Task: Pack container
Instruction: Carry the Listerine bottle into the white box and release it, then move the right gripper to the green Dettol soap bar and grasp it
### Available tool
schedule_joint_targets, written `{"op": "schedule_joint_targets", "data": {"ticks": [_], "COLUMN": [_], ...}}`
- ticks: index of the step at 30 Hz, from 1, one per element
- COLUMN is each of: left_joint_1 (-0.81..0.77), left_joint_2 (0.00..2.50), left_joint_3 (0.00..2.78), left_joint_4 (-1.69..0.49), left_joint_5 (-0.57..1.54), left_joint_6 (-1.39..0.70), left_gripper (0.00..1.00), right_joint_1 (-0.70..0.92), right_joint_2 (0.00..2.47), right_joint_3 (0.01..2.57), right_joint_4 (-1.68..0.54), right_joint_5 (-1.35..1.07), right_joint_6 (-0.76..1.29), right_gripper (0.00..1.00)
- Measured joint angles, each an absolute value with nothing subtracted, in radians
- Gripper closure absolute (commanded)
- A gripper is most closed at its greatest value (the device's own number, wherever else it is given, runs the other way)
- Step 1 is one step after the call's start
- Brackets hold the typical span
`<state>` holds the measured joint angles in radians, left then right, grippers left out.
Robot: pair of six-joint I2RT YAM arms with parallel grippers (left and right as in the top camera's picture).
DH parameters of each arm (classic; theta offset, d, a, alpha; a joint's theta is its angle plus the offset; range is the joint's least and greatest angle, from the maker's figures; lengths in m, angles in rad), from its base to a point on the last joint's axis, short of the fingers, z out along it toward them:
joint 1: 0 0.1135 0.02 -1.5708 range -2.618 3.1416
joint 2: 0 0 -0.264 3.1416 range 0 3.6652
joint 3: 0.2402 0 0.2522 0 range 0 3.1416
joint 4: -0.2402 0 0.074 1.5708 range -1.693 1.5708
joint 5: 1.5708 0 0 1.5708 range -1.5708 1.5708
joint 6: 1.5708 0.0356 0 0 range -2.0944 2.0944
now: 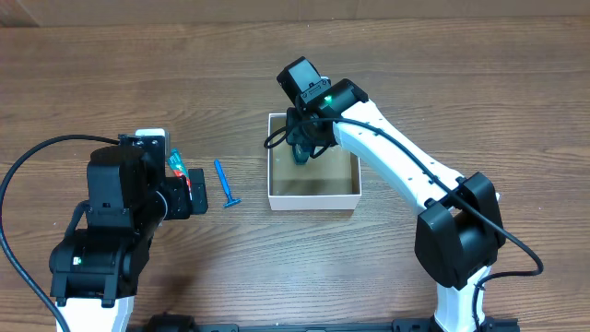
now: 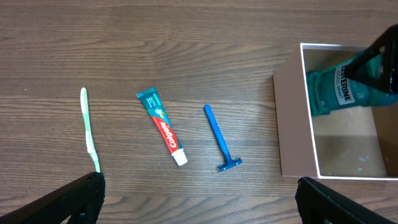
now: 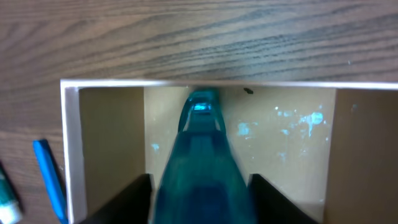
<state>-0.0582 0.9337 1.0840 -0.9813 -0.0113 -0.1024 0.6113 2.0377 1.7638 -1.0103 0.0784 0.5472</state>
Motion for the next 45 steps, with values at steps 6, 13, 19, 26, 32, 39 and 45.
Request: {"op": "schedule_joint_targets", "data": {"ticks": [6, 13, 19, 26, 32, 39, 45], "left_joint_1": [-0.058, -0.058, -0.058, -0.058, -0.058, -0.058, -0.058], "left_joint_2": [0.934, 0.934, 0.934, 0.934, 0.934, 0.936, 0.936], "left_joint_3": [1.084, 1.084, 1.084, 1.085, 1.086, 1.089, 1.089], "left_joint_4": [-0.981, -0.981, -0.981, -0.982, -0.981, -0.984, -0.984], "left_joint_5": [-0.011, -0.011, -0.011, -0.011, -0.011, -0.011, -0.011], "left_joint_6": [-0.102, -0.102, -0.102, -0.102, -0.102, -0.102, -0.102], "left_gripper": [0.0, 0.0, 0.0, 0.0, 0.0, 0.0, 0.0], "right_joint_1": [0.611, 0.617, 0.629, 0.007, -0.096, -0.179, -0.416], "right_joint_2": [2.038, 2.002, 1.728, 1.503, 1.385, 1.247, 1.552], "right_joint_3": [1.766, 1.767, 1.949, 1.972, 1.663, 1.119, 1.078], "right_joint_4": [-1.019, -1.034, -1.158, -1.62, -1.552, -1.155, -1.11], "right_joint_5": [0.078, 0.078, 0.099, 0.241, 0.195, 0.084, 0.004], "right_joint_6": [0.549, 0.491, 0.359, 0.657, 0.743, 0.682, 0.547], "right_gripper": [0.24, 0.21, 0.0, 0.0, 0.0, 0.0, 0.0]}}
